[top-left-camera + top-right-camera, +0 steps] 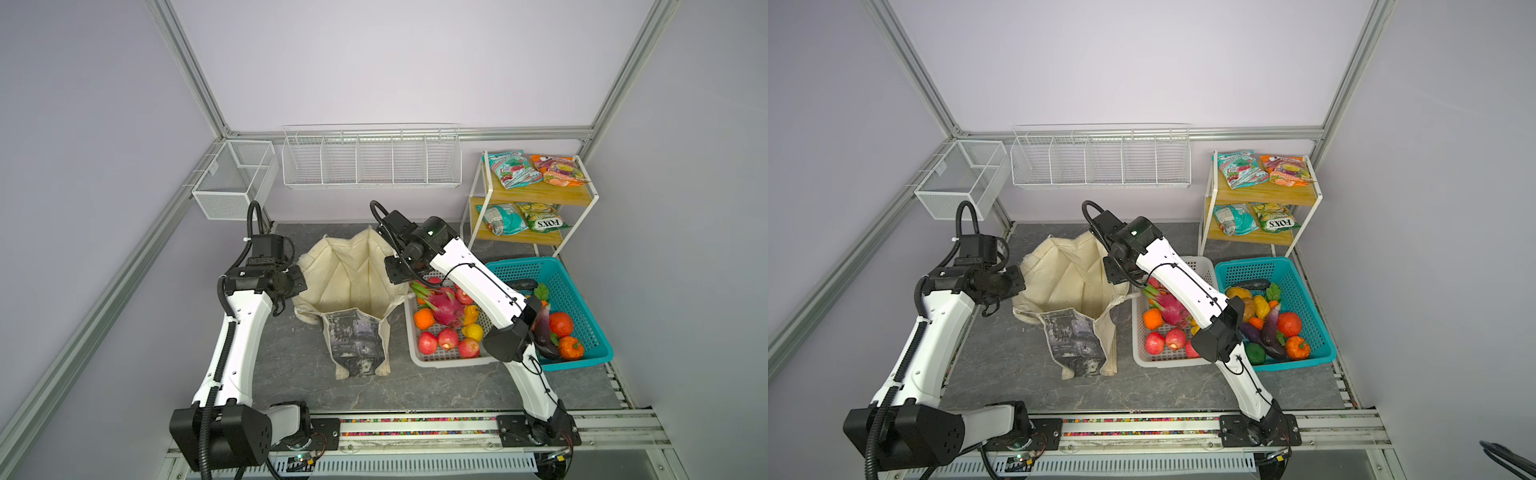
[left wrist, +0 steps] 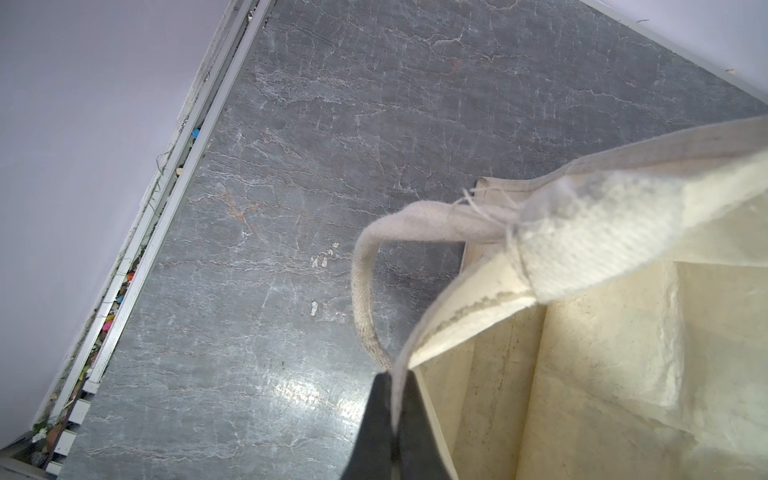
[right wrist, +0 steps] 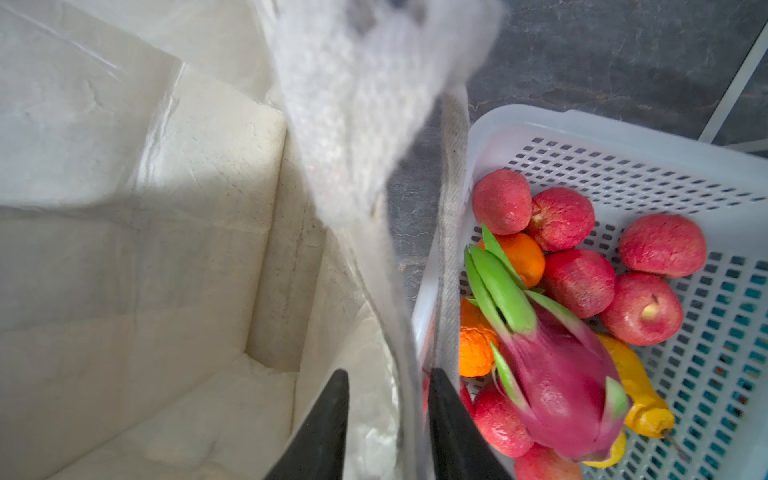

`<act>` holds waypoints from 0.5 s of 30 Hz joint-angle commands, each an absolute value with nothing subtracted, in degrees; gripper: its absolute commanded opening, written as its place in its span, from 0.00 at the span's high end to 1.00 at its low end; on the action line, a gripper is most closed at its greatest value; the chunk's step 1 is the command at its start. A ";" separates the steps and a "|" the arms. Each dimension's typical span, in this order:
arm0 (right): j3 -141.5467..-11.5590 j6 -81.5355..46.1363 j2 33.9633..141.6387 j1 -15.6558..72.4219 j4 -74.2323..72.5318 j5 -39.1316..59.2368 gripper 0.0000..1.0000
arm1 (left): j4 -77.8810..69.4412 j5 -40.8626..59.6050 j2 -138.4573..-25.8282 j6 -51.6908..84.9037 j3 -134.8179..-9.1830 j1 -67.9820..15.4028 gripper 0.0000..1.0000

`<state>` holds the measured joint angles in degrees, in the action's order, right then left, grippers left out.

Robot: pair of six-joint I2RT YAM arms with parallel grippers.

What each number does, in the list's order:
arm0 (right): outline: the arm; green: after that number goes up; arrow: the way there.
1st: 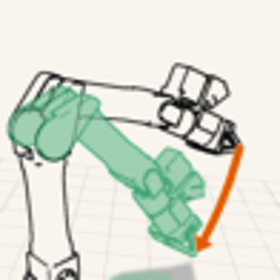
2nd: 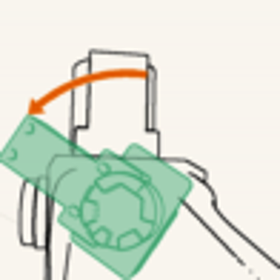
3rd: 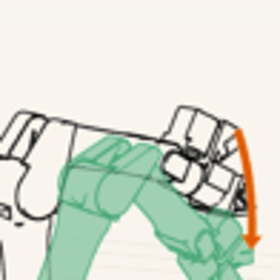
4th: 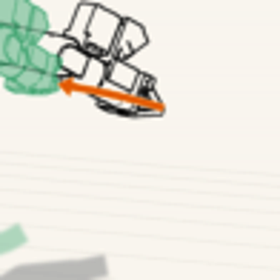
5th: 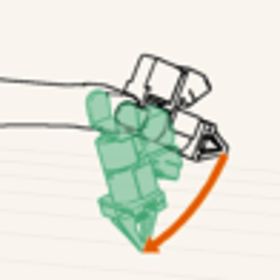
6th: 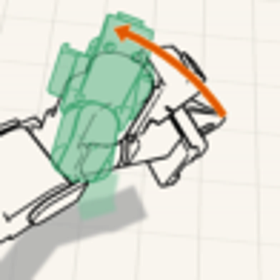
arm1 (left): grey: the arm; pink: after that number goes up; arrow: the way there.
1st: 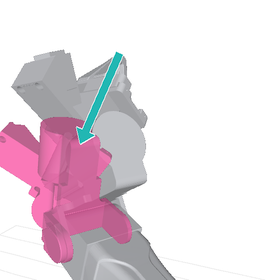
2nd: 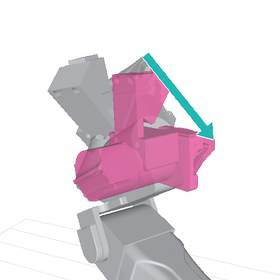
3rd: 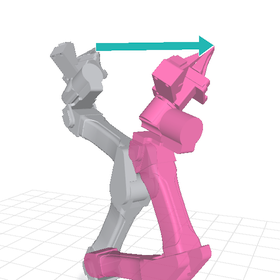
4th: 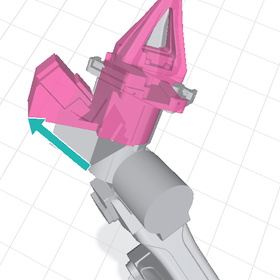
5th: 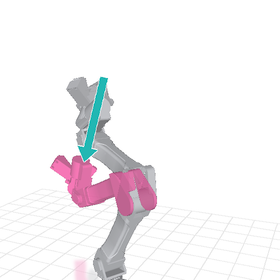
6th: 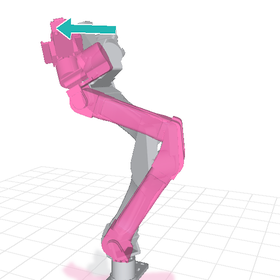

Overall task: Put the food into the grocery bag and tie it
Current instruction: 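Release the handle, move the right gripper over the fruit basket while the left holds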

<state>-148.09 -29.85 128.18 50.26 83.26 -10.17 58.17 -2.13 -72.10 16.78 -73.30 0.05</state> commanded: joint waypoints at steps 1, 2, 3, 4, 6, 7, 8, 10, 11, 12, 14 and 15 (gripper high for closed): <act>-149.02 -30.10 126.98 50.73 81.86 -9.12 0.52 | 58.80 -2.81 -72.55 15.91 -75.15 0.40 1.00; -149.06 -30.11 126.49 50.71 81.60 -9.22 0.46 | 58.82 -2.82 -72.63 15.86 -75.10 0.48 1.00; -149.02 -30.06 126.07 50.71 81.35 -9.53 0.40 | 58.85 -2.81 -72.66 15.82 -75.04 0.53 1.00; -149.06 -30.01 125.52 50.65 81.21 -10.06 0.32 | 58.83 -2.89 -72.66 15.81 -75.01 0.53 1.00; -149.02 -29.75 124.11 50.71 80.96 -11.14 0.18 | 58.80 -2.90 -72.57 15.75 -74.94 0.53 1.00; -149.06 -29.58 123.24 50.72 80.91 -12.08 0.10 | 58.81 -2.99 -72.53 15.73 -74.88 0.55 1.00; -149.02 -29.24 122.24 50.78 80.83 -13.11 0.03 | 58.84 -2.99 -72.46 15.66 -74.80 0.61 1.00; -148.67 -27.75 120.02 50.83 80.61 -15.14 0.05 | 58.77 -2.82 -72.27 15.56 -74.63 0.62 1.00; -148.07 -26.41 118.54 50.89 80.47 -16.26 0.06 | 58.73 -2.64 -72.33 15.47 -74.62 0.62 1.00; -147.17 -24.90 117.06 50.88 80.22 -17.40 0.07 | 58.78 -2.55 -72.20 15.47 -74.47 0.62 1.00; -142.19 -18.90 112.46 50.91 78.44 -20.18 0.07 | 58.46 -2.07 -71.97 15.47 -74.13 0.62 1.00; -138.31 -15.62 109.88 50.89 76.66 -21.06 0.07 | 58.40 -1.82 -71.92 15.46 -74.02 0.62 1.00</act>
